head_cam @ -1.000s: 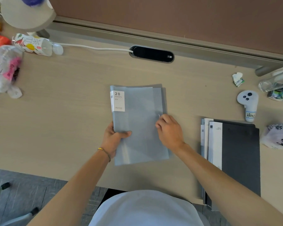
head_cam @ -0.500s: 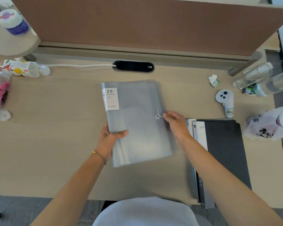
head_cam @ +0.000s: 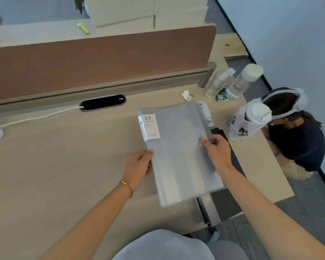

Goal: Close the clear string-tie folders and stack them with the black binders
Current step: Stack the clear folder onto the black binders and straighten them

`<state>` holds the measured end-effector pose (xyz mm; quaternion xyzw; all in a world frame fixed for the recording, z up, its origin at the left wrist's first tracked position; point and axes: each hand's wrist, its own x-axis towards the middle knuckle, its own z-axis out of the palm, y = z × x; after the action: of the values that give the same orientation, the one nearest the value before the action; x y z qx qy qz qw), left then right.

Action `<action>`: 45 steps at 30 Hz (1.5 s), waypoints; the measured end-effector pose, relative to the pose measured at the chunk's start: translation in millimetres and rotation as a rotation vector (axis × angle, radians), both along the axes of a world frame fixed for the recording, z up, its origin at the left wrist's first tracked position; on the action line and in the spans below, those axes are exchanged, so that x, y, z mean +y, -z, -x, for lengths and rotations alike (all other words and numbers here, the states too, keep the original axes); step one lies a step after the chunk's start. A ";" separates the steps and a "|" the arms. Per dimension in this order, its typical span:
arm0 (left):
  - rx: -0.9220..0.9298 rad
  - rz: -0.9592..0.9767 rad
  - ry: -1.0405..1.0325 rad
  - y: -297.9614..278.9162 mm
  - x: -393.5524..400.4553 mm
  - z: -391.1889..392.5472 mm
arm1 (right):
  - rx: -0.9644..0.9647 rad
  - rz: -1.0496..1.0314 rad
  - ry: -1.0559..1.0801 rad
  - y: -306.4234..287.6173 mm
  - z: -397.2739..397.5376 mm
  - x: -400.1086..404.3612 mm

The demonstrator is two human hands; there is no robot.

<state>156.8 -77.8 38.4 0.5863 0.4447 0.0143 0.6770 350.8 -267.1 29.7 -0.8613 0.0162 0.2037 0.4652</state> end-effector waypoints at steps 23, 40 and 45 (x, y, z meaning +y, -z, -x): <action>0.310 0.384 -0.132 44.4 -140.0 -73.0 | 0.042 0.447 -0.050 83.7 -53.4 -126.9; 0.176 0.388 -0.184 44.6 -112.1 -81.7 | 0.202 0.431 -0.167 68.7 -51.3 -105.9; 0.020 0.143 -0.033 7.2 -87.8 -76.8 | 0.457 -0.139 0.187 46.0 -41.2 -98.7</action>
<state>233.6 -165.7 31.2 0.5292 0.4610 -0.0123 0.7122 392.0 -365.8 -16.2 -0.7536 0.1867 0.3499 0.5243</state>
